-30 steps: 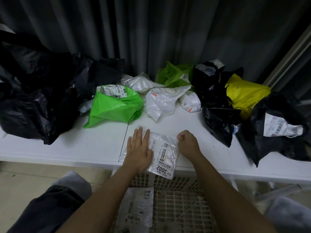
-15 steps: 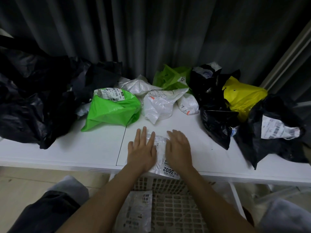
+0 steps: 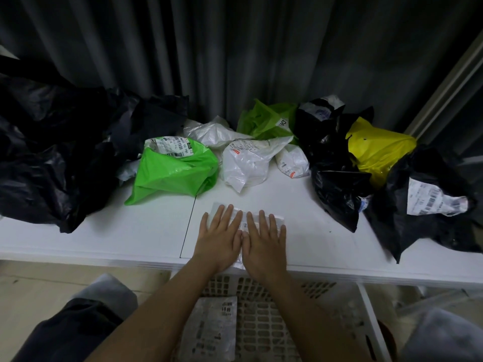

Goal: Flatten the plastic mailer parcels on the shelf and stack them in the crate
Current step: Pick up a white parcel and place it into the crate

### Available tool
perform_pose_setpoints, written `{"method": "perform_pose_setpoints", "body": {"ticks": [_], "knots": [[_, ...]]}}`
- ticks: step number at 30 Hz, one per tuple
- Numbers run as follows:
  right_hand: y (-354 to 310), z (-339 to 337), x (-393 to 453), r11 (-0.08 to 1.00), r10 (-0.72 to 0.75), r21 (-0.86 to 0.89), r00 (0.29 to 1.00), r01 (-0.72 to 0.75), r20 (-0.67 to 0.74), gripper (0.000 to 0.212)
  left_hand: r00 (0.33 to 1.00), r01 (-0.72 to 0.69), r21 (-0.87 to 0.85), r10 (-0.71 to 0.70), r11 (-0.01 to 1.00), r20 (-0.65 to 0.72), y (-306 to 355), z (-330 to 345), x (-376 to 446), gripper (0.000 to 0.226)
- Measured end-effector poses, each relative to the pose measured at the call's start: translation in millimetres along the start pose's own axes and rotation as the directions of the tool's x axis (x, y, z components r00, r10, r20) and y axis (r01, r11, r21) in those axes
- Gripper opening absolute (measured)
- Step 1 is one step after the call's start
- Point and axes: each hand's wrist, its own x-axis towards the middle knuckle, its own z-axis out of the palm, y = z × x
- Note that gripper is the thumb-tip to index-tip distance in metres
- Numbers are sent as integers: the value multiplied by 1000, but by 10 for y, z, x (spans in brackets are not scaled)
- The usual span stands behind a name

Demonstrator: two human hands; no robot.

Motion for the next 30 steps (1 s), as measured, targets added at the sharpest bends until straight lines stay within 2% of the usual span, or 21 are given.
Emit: {"method": "perform_pose_setpoints", "body": {"ticks": [14, 30], "knots": [[24, -3, 26, 999, 1, -44, 1000, 0, 26, 82, 999, 37, -64, -38, 997, -17, 9, 48, 17, 89], [26, 11, 9, 998, -8, -57, 999, 10, 34, 79, 999, 20, 17, -19, 1000, -32, 6, 93, 8, 86]]}}
